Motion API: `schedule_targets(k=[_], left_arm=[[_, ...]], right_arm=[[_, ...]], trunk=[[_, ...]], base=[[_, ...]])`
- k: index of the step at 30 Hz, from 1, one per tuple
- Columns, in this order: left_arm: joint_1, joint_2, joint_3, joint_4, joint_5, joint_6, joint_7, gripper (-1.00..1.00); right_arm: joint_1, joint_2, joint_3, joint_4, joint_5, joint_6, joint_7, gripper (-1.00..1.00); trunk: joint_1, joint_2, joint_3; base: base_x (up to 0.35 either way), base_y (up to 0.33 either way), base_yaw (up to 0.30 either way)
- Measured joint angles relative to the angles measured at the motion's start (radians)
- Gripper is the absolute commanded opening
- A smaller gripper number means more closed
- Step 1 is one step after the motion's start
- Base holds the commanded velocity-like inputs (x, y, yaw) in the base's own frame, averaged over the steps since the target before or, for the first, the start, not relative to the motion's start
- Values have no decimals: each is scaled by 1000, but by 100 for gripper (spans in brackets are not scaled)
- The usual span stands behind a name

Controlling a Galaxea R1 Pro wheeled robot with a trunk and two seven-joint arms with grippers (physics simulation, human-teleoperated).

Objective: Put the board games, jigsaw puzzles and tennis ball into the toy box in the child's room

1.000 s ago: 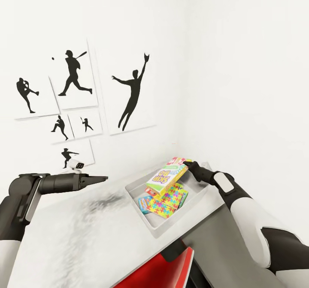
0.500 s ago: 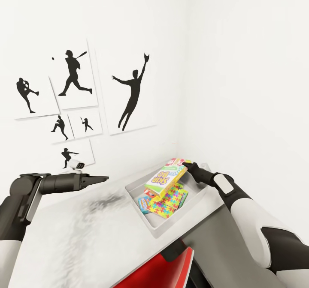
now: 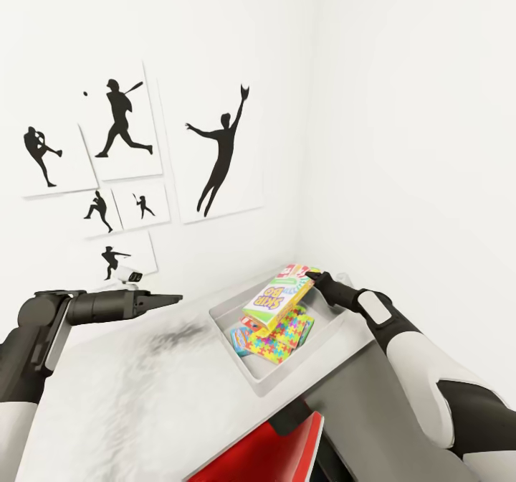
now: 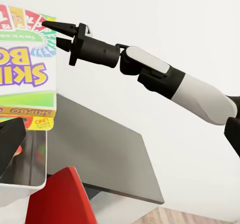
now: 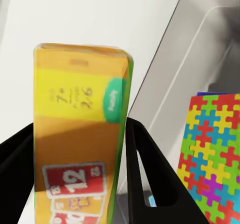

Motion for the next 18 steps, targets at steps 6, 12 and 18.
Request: schedule_targets(k=[6,12,18], left_arm=[[0,0,0,0,1,1,0,100],[0,0,1,0,1,1,0,100],[0,1,1,0,1,1,0,100]], right_arm=[[0,4,0,0,1,-1,0,-100],[0,6,0,0,1,-2,-1,-100],[0,6,-1,0,1,-3,-1,-100]], trunk=[[0,0,-10],[0,0,-20],[0,0,-30]], base=[[0,0,0],[0,0,0],[0,0,0]])
